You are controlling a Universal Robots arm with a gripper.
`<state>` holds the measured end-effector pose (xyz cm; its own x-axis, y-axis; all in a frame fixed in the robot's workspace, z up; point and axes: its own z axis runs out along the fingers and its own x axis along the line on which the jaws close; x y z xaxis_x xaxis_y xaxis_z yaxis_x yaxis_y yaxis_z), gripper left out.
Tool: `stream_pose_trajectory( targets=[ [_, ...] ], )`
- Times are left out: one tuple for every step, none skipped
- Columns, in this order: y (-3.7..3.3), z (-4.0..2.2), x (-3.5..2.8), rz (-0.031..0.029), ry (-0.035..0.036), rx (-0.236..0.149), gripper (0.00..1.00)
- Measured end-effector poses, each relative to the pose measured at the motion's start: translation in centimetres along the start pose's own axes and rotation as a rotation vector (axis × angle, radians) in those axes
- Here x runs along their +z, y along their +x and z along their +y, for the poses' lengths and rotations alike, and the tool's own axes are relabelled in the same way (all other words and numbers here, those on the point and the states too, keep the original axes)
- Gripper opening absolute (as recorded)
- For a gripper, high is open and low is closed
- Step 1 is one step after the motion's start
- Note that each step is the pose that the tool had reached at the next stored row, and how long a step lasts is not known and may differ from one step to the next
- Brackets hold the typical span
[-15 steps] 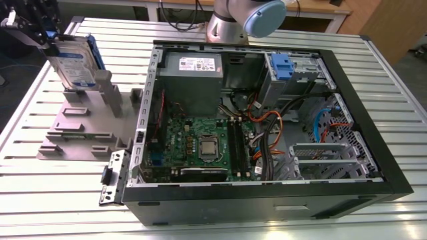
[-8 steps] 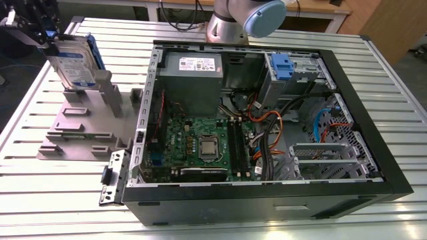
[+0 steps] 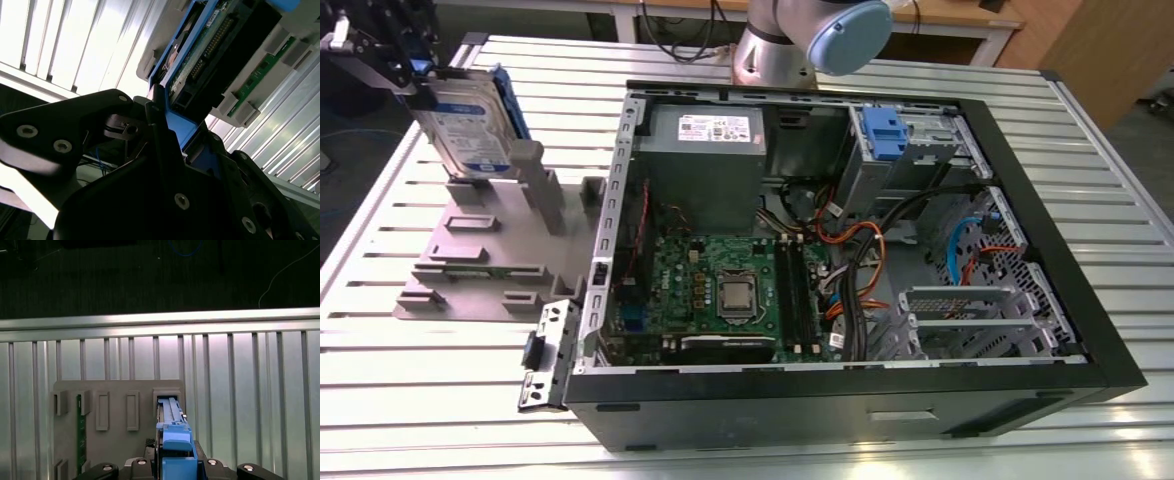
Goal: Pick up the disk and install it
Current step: 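Pick up the disk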
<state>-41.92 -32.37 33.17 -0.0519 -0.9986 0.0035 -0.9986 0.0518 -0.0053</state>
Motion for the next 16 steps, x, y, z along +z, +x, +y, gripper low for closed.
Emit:
stream_pose_trajectory(
  targets=[
    [0.00,0.00,-0.03,0.0000,0.0000,0.000,0.36],
    [0.00,0.00,-0.08,0.0000,0.0000,0.000,0.36],
    [0.00,0.00,-0.12,-0.0001,0.0001,0.000,0.36],
    [0.00,0.00,-0.16,-0.0001,0.0001,0.000,0.36],
    [0.00,0.00,-0.20,-0.0001,0.0001,0.000,0.36],
    [0.00,0.00,-0.25,-0.0001,0.0002,0.000,0.36],
    [0.00,0.00,-0.29,-0.0001,0.0002,0.000,0.36],
    [0.00,0.00,-0.33,-0.0001,0.0001,0.000,0.36],
    [0.00,0.00,-0.38,0.0000,0.0001,0.000,0.36],
    [0.00,0.00,-0.42,-0.0001,0.0001,0.000,0.36],
    [0.00,0.00,-0.47,0.0000,0.0001,0.000,0.36],
    [0.00,0.00,-0.52,-0.0001,0.0001,0.000,0.36],
    [0.00,0.00,-0.57,-0.0001,0.0001,0.000,0.36],
    [0.00,0.00,-0.62,0.0000,0.0001,0.000,0.36],
    [0.00,-0.01,-0.66,0.0000,0.0001,0.000,0.36],
    [0.00,0.00,-0.71,0.0000,0.0001,0.000,0.36]
  ],
)
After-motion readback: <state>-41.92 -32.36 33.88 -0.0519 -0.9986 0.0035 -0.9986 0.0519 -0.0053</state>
